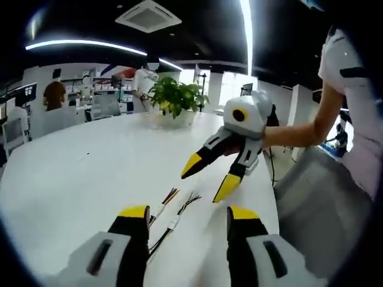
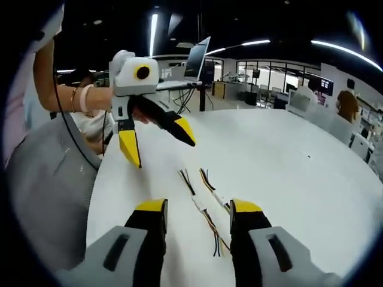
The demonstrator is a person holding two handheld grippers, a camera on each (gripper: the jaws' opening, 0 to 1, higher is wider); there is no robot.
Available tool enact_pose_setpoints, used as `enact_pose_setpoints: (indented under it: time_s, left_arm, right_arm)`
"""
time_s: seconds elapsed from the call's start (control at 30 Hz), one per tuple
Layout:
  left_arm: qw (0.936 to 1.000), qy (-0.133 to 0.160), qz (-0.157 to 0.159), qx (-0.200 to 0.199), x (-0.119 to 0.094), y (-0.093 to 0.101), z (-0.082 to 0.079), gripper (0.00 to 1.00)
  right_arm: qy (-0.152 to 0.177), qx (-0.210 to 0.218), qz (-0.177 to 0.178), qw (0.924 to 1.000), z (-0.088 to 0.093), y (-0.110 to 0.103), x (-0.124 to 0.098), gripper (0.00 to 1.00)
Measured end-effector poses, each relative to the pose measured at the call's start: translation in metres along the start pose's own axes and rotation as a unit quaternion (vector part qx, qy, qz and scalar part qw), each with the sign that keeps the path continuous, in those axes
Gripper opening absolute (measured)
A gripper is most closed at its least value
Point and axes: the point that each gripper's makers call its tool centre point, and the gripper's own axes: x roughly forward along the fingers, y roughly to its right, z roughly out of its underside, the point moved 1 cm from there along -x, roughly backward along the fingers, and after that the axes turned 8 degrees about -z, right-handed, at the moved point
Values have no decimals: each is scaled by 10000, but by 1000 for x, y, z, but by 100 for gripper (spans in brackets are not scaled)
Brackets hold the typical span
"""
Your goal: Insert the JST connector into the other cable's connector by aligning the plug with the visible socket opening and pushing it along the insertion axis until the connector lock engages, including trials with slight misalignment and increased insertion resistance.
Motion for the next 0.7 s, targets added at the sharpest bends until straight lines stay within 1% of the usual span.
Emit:
enact_pose_setpoints:
  time_s: [0.03,0.07,0.1,0.13,0.17,0.2,0.23,0.27,0.3,0.33,0.37,0.47,0.5,0.53,0.6,0.7]
  left_arm:
    - [9998,-49,-135,127,-2,-3,1,52]
    - [9990,-117,-334,268,-5,-6,2,52]
    - [9986,-140,-395,308,-6,-7,2,54]
    - [9988,-136,-410,246,-7,-5,1,57]
    - [9989,-96,-459,101,-9,-4,-1,60]
    - [9988,-77,-481,60,-10,-4,-2,63]
    - [9985,-32,-549,4,-12,-4,-4,66]
    - [9982,-1,-601,-31,-14,-3,-5,69]
    - [9977,20,-665,-91,-16,-2,-6,72]
    - [9976,29,-677,-135,-18,0,-7,77]
    - [9975,21,-691,-138,-19,3,-9,79]
    - [9970,106,-730,-212,-24,8,-13,81]
    - [9960,116,-856,-231,-26,9,-15,84]
    - [9957,93,-898,-221,-28,10,-15,88]
    - [9953,60,-929,-249,-32,12,-15,89]
    - [9947,103,-966,-336,-38,16,-17,91]
  right_arm:
    - [-12,11,42,10000,-1,-1,-2,39]
    - [-1,-9,110,9999,-3,-1,-6,39]
    - [22,1,156,9999,-4,-2,-8,40]
    - [50,40,190,9998,-5,-2,-11,41]
    - [84,83,225,9997,-6,-1,-13,43]
    - [126,142,283,9994,-8,-1,-16,47]
    - [280,315,336,9985,-12,-2,-19,51]
    - [352,538,345,9973,-14,-3,-22,54]
    - [394,578,360,9969,-16,-3,-24,58]
    - [416,593,395,9966,-17,-4,-27,61]
    - [425,609,439,9963,-19,-5,-29,63]
    - [438,618,506,9958,-23,-8,-34,65]
    - [458,682,505,9953,-25,-11,-36,65]
    - [484,731,496,9949,-27,-13,-37,65]
    - [547,797,489,9941,-30,-17,-40,66]
    - [576,803,564,9935,-33,-20,-44,68]
